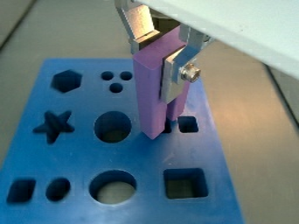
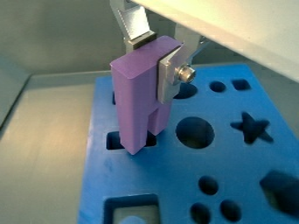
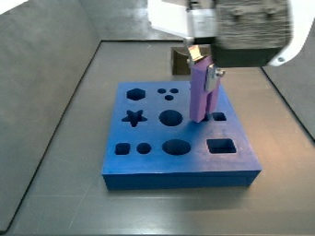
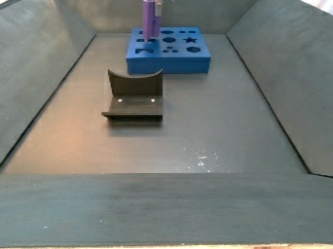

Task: Pick up the double-square object. Move up. Place the double-square object on the fixture. Regrasp the double-square object. Move to above the board. Insert the double-square object.
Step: Insert the double-square object.

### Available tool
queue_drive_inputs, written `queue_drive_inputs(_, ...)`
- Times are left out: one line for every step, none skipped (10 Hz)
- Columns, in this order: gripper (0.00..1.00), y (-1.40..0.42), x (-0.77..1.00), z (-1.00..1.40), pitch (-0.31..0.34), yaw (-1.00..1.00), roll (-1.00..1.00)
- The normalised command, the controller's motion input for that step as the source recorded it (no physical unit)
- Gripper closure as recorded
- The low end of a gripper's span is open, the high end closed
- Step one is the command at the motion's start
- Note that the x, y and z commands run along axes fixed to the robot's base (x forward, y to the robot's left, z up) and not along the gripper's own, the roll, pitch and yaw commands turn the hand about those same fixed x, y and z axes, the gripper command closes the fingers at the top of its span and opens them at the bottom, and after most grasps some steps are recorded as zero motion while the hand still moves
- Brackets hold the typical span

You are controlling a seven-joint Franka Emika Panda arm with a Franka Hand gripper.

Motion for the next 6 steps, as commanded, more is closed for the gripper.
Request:
queue_drive_inputs(1.0,0.0,0.0,-0.03,-0.023,-1.0,0.0)
queue_drive_inputs(1.0,0.0,0.01,0.0,-0.077,-1.0,0.0)
queue_drive_inputs(1.0,0.0,0.03,0.0,-0.134,-1.0,-0.03)
queue_drive_inputs(1.0,0.0,0.03,0.0,-0.14,-1.0,-0.02)
queue_drive_inputs(1.0,0.0,0.04,-0.01,-0.154,-1.0,-0.01)
queue_drive_inputs(1.0,0.0,0.07,-0.05,-0.126,-0.98,0.0)
